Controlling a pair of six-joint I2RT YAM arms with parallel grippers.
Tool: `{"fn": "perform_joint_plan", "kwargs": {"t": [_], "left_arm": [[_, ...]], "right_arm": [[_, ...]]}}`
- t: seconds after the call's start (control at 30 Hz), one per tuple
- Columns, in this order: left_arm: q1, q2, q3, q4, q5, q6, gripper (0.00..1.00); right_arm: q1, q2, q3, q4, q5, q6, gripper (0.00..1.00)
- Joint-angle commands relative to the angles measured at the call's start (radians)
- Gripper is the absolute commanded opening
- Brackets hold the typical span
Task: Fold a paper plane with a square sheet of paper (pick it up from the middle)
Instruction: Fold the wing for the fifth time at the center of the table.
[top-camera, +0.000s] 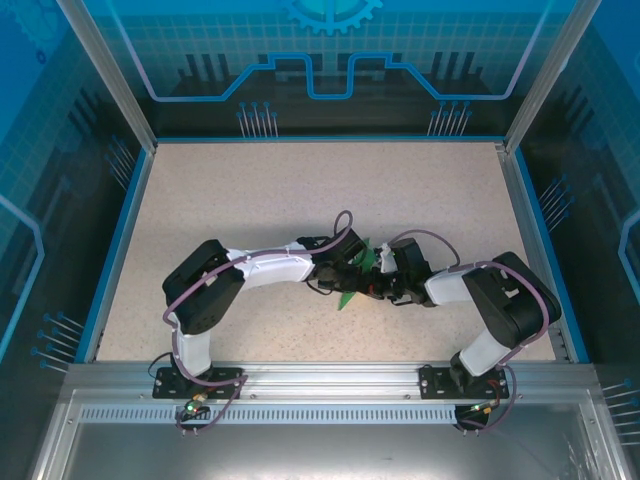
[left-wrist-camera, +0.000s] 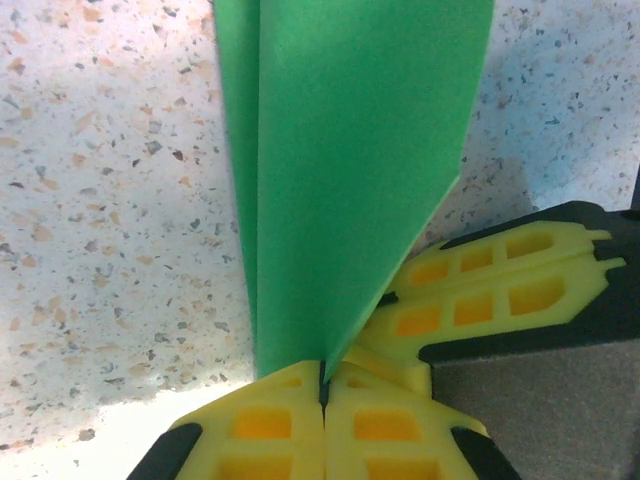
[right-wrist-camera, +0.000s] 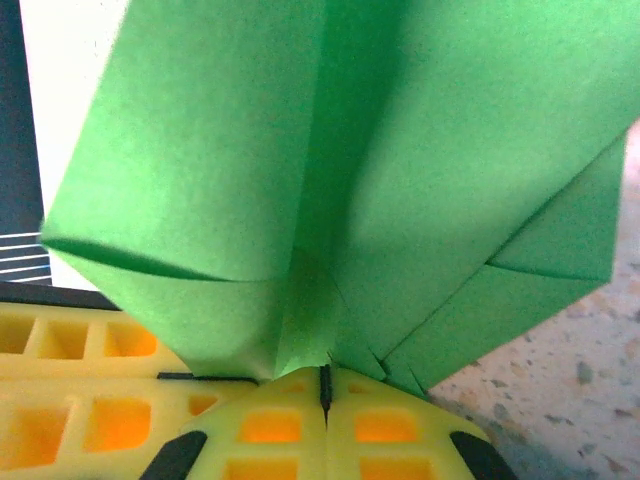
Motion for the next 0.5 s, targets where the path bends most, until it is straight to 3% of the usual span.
{"fn": "perform_joint_plan", "kwargs": {"t": [0.0, 0.47], "left_arm": [[0.015, 0.036, -0.042, 0.044, 0.006, -0.028, 0.05], [0.043, 0.038, -0.076, 0.057, -0.006, -0.030, 0.05]], "right_arm": [[0.010, 0.059, -0.033, -0.024, 0.058, -0.027, 0.00], [-0.002, 0.015, -0.045, -0.012, 0.044, -0.012, 0.00]]}}
